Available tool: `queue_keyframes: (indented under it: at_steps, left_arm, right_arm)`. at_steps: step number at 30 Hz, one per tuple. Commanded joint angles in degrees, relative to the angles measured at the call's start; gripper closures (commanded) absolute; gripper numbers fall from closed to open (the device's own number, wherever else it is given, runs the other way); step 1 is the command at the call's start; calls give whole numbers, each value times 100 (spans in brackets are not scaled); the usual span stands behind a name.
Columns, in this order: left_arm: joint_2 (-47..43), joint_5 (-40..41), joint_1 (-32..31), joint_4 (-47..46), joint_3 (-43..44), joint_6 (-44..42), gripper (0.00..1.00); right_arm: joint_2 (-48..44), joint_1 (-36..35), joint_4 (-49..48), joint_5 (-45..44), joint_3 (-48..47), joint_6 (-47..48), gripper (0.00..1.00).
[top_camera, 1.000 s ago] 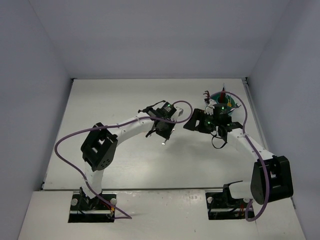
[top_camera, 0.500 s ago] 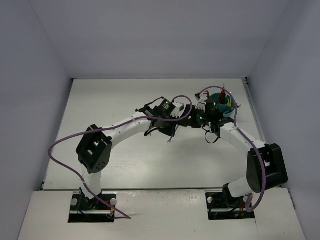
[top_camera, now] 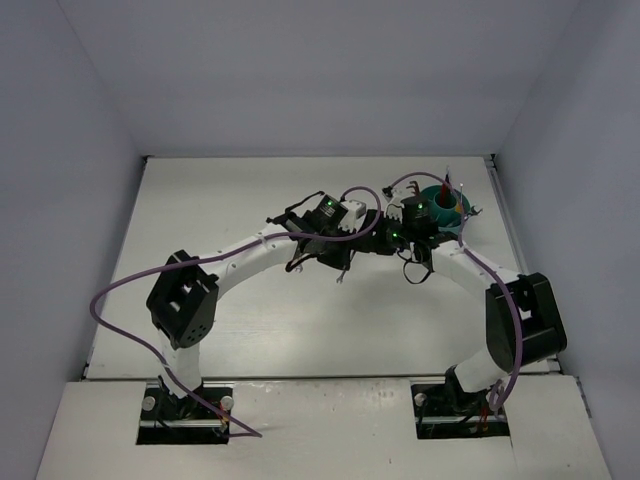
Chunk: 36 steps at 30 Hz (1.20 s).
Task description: Sort the tools into containers
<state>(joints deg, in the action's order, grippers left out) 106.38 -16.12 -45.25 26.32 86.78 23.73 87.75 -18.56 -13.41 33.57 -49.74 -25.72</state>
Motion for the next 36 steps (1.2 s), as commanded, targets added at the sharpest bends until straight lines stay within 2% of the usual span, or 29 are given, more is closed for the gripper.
queue_keyframes:
  at_steps: [1, 3, 11, 14, 15, 19, 23, 28, 33, 36]
  left_arm:
    - [-416, -124, 17, -342, 138, 119, 100]
    - [-400, -136, 17, -346, 171, 139, 100]
    - [-330, -181, 17, -298, 215, 209, 100]
    - [-361, -157, 17, -289, 197, 251, 99]
    - [-380, -135, 21, -280, 189, 257, 95]
    - [-503, -30, 106, -203, 145, 335, 62]
    - [-768, 138, 227, -199, -120, 450, 48]
    - [-1277, 557, 306, -130, -529, 431, 46]
    - [-1800, 1013, 376, 56, -1002, 474, 46]
    - [-1989, 1187, 407, 92, -1248, 529, 46]
  right_arm:
    - [19, -118, -457, 163, -291, -17, 59]
    - [23, -155, -494, 151, -308, -21, 64]
    - [-208, -150, -505, 12, -257, 100, 99]
    - [-316, -143, -500, -122, -235, 170, 100]
    - [-362, -127, -496, -156, -238, 185, 100]
    - [-639, 65, -496, -321, -253, 193, 100]
    - [-923, 491, -487, -388, -296, 141, 100]
    - [-1401, 1453, -454, -606, -428, 135, 100]
    - [-1742, 2462, -443, -1357, -658, 225, 100]
    - [-1721, 2728, -485, -1958, -795, 293, 100]
